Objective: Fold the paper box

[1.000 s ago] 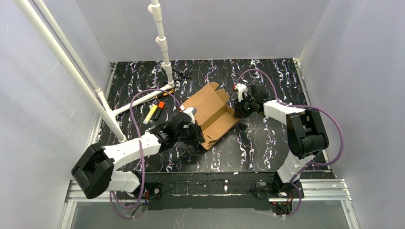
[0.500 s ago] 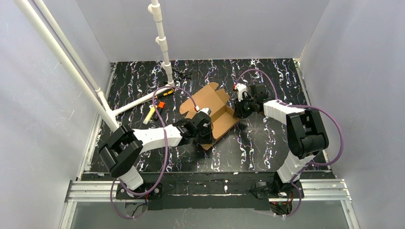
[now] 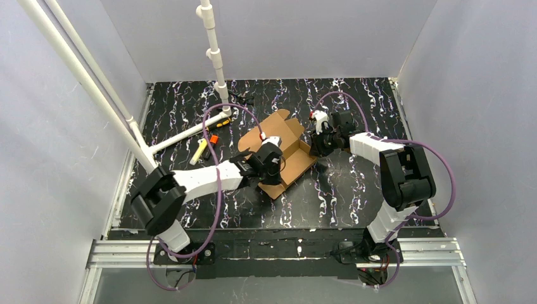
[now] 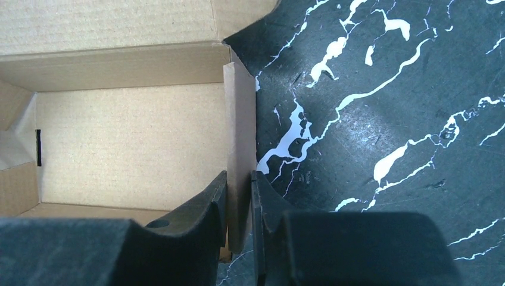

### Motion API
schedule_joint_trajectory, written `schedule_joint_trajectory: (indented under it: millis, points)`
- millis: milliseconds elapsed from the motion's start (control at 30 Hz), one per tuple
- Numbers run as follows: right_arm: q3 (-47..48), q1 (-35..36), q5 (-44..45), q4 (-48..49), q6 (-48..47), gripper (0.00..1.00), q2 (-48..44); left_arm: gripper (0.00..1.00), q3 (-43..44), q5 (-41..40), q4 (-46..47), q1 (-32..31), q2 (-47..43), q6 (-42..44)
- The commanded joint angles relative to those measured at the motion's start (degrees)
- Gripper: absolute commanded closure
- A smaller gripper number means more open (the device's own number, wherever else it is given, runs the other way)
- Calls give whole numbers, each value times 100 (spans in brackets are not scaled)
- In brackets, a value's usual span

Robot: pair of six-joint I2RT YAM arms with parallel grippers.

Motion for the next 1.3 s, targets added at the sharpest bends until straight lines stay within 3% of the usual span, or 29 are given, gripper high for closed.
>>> schedule_joint_trajectory:
  millis: [0,200,333,400,533,833,1100,1267]
  points:
    - [67,-3,-84,300,345,73,-105,100,-182,-263,-138,-21,-1321,480]
    - [-111,-8,325,631,820,77,-283,65,-1106,-640,-443,4,-3104,339]
    - [-376,-16,691,1139,1273,82,-535,31,-2256,-681,-18,59,-4151,-467]
    - [-516,-16,903,1335,1636,83,-636,22,-2758,-569,408,89,-4446,-921]
    - [-808,-16,911,1710,1956,82,-692,15,-3216,-510,842,201,-4492,-1499]
    - [-728,-8,555,1592,1752,66,-404,5,-3004,42,983,907,-3778,-1841]
    - [-505,-12,387,1419,1532,51,-520,9,-2810,151,1140,1392,-3154,-2180]
    - [-376,-16,538,1365,1413,48,-399,12,-2504,116,1132,1428,-2526,-2205]
